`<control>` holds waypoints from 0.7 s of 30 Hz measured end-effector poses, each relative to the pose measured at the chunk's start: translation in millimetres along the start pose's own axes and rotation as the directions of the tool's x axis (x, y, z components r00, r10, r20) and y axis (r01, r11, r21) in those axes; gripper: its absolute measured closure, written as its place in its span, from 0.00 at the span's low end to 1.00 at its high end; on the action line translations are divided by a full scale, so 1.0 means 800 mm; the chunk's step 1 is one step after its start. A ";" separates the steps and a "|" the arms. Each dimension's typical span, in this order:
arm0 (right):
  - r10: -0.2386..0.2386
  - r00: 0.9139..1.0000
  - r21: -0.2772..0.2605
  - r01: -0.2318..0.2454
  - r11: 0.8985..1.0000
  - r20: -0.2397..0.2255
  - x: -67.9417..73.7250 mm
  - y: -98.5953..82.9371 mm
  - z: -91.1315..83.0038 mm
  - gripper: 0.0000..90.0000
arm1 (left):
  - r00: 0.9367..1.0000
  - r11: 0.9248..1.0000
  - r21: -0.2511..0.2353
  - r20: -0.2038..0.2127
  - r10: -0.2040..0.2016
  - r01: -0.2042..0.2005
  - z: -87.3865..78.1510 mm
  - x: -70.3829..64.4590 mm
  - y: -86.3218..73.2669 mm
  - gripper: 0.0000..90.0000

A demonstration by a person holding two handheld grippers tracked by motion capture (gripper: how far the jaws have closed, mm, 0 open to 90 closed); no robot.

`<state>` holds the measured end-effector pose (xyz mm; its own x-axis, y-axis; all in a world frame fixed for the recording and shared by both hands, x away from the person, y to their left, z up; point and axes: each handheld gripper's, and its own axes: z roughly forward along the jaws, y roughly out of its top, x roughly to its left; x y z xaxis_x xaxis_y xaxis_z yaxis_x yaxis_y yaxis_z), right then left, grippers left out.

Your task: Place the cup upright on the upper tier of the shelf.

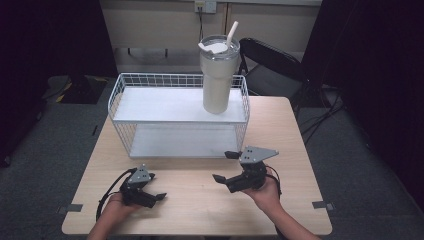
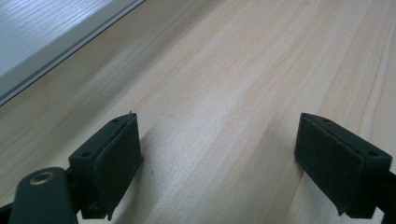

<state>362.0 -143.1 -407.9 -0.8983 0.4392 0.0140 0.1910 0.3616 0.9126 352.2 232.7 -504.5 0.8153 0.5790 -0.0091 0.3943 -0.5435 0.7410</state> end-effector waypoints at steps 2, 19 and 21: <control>0.005 1.000 0.015 -0.005 1.000 -0.004 0.001 -0.012 0.001 0.15 | 1.000 1.000 0.000 0.001 -0.001 0.001 0.000 0.000 0.000 0.16; 0.050 0.997 0.063 -0.047 0.997 -0.055 0.007 -0.071 0.017 0.15 | 1.000 1.000 0.000 -0.001 -0.002 0.002 0.000 0.000 0.000 0.16; 0.041 0.998 0.081 -0.037 0.996 -0.050 0.008 -0.077 0.019 0.15 | 1.000 1.000 0.000 -0.001 -0.002 0.002 0.000 0.000 0.000 0.16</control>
<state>350.7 -150.2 -469.8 -0.9083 0.4120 0.0722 0.2557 0.4103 0.8754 351.9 232.7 -504.5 0.8141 0.5806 -0.0104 0.3961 -0.5421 0.7411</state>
